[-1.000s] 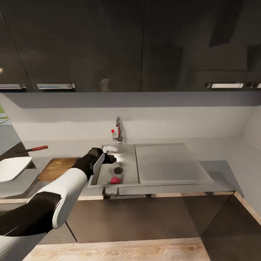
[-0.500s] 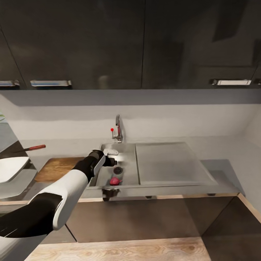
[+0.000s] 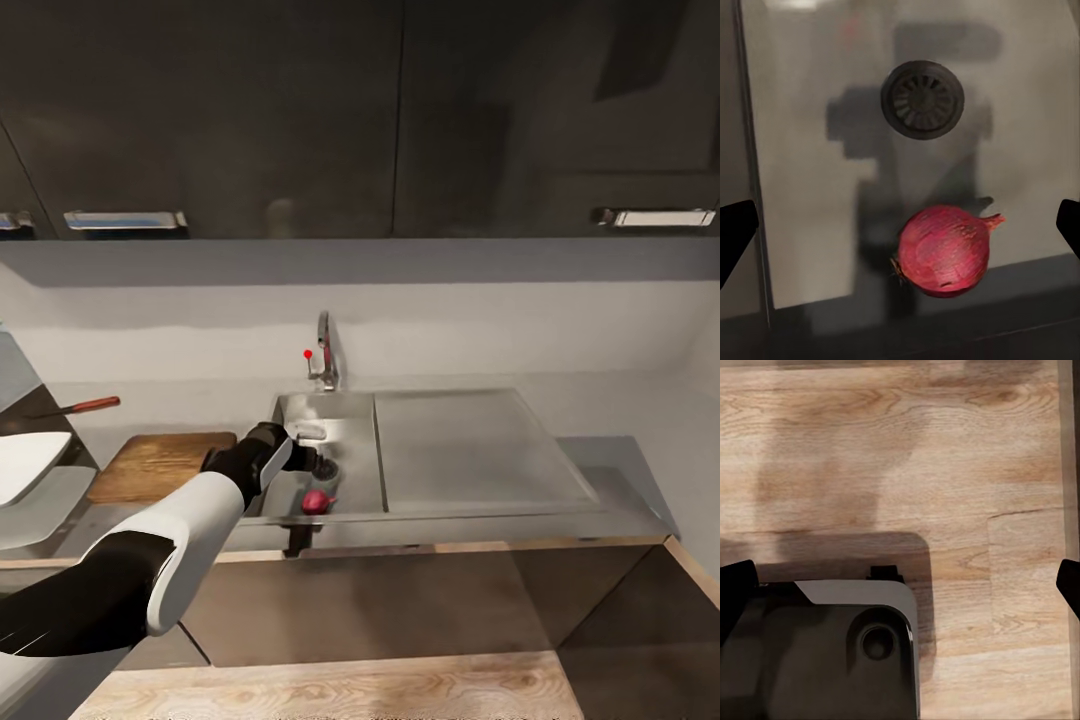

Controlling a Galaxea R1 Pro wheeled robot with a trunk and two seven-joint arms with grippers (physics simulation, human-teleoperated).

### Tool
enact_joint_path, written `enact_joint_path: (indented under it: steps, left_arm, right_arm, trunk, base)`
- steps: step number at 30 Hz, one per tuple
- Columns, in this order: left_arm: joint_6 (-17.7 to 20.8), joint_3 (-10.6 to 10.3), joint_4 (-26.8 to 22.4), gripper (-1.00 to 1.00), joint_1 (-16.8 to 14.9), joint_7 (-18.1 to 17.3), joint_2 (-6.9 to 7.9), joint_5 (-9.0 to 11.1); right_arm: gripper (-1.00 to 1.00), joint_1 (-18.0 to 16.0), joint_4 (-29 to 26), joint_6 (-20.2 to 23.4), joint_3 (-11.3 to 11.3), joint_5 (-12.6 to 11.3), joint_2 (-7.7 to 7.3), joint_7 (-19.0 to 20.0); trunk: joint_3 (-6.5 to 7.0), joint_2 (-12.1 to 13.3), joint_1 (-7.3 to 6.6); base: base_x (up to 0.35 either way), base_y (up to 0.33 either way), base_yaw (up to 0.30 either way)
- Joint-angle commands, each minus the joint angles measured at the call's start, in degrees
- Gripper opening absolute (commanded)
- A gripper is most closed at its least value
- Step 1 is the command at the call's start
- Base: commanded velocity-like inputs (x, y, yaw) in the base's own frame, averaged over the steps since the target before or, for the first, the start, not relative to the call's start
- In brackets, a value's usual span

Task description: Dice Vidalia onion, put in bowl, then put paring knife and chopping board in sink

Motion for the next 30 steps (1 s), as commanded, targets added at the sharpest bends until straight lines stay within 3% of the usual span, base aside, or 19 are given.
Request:
enact_joint_path:
  steps: [1,25,30]
  left_arm:
    - [0.3,-0.4,0.0,1.0,0.0,0.2,0.03,0.4]
    - [0.3,-0.3,2.6,1.0,0.7,-0.1,-0.74,0.5]
    - [0.3,-0.3,2.6,1.0,0.7,-1.5,-0.76,0.5]
  right_arm:
    - [1.0,0.0,0.0,-0.2,0.5,-0.6,0.0,-0.1]
    - [1.0,0.0,0.0,-0.2,0.5,-0.6,0.0,-0.1]
    - [1.0,0.0,0.0,-0.2,0.5,-0.6,0.0,-0.1]
  trunk:
    - [-0.21,-0.1,0.03]
    - [-2.44,-0.1,0.03]
    - [-2.91,-0.1,0.03]
  base:
    - [0.002,0.0,0.0]
    - [0.0,0.0,0.0]
    - [0.052,0.0,0.0]
